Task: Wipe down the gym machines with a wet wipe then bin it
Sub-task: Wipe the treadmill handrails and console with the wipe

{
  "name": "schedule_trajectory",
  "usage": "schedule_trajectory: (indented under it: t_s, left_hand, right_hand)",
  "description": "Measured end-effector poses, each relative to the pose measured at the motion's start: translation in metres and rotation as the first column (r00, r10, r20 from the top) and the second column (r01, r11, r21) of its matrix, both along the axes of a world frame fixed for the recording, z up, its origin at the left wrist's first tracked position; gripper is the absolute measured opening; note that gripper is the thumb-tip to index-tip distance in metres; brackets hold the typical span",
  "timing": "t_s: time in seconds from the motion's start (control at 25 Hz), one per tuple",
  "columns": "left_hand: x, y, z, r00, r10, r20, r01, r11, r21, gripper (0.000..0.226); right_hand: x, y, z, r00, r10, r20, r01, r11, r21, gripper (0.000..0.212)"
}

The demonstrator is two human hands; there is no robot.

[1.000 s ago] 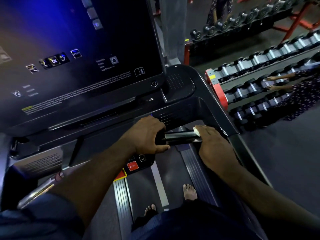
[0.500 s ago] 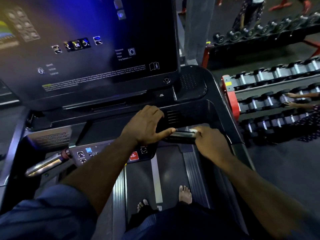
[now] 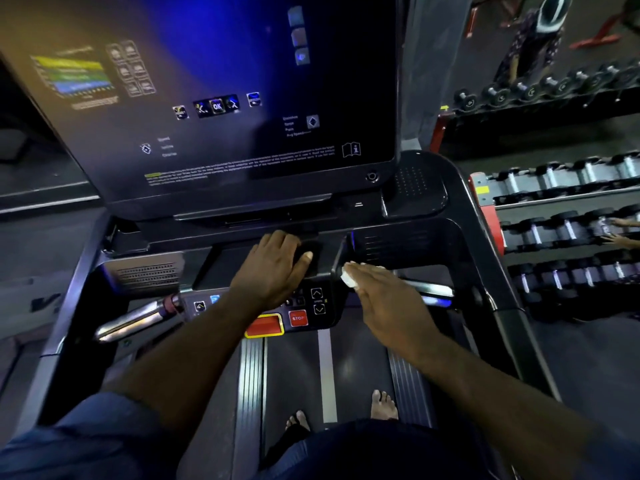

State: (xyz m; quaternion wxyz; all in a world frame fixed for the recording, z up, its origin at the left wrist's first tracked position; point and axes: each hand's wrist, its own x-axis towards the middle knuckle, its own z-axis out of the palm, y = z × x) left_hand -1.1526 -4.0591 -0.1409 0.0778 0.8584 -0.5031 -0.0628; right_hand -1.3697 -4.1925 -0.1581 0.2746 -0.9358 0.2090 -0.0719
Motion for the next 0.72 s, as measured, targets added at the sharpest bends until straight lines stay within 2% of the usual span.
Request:
schedule_trajectory:
  t_s: [0.12, 0.2, 0.32, 0.44, 0.52, 0.64, 0.72]
  left_hand:
    - [0.006, 0.0, 0.003, 0.996, -0.063, 0.062, 0.057, 0.995, 0.087, 0.055]
    - [0.012, 0.0, 0.005, 0.99, -0.113, 0.084, 0.1, 0.985, 0.142, 0.06]
    - [0.02, 0.002, 0.006, 0.988, -0.145, 0.054, 0.137, 0.982, 0.133, 0.062]
    - [0.02, 0.001, 0.007, 0.987, -0.159, -0.016, 0.16, 0.982, 0.1, 0.056]
    - [0.022, 0.001, 0.007, 0.985, -0.155, -0.073, 0.161, 0.984, 0.079, 0.052]
    - [0.03, -0.001, 0.007, 0.974, -0.089, -0.21, 0.089, 0.996, -0.006, 0.037]
    - [0.034, -0.001, 0.009, 0.965, -0.055, -0.255, 0.045, 0.998, -0.045, 0.028]
  right_hand:
    - [0.01, -0.016, 0.008, 0.988, -0.143, -0.064, 0.145, 0.989, 0.028, 0.034]
    - [0.017, -0.005, 0.011, 0.991, -0.127, -0.035, 0.128, 0.992, 0.006, 0.028]
    - [0.014, -0.001, 0.009, 0.997, -0.076, -0.001, 0.076, 0.994, 0.073, 0.035]
    - [0.03, -0.028, 0.016, 0.961, -0.274, -0.03, 0.275, 0.95, 0.15, 0.028]
    - [0.053, -0.028, 0.021, 0.923, -0.384, 0.034, 0.371, 0.908, 0.194, 0.027]
    - [0.078, -0.001, 0.023, 0.972, -0.224, 0.068, 0.206, 0.958, 0.202, 0.034]
    - [0.07, 0.013, 0.021, 0.98, -0.183, 0.082, 0.164, 0.967, 0.196, 0.038]
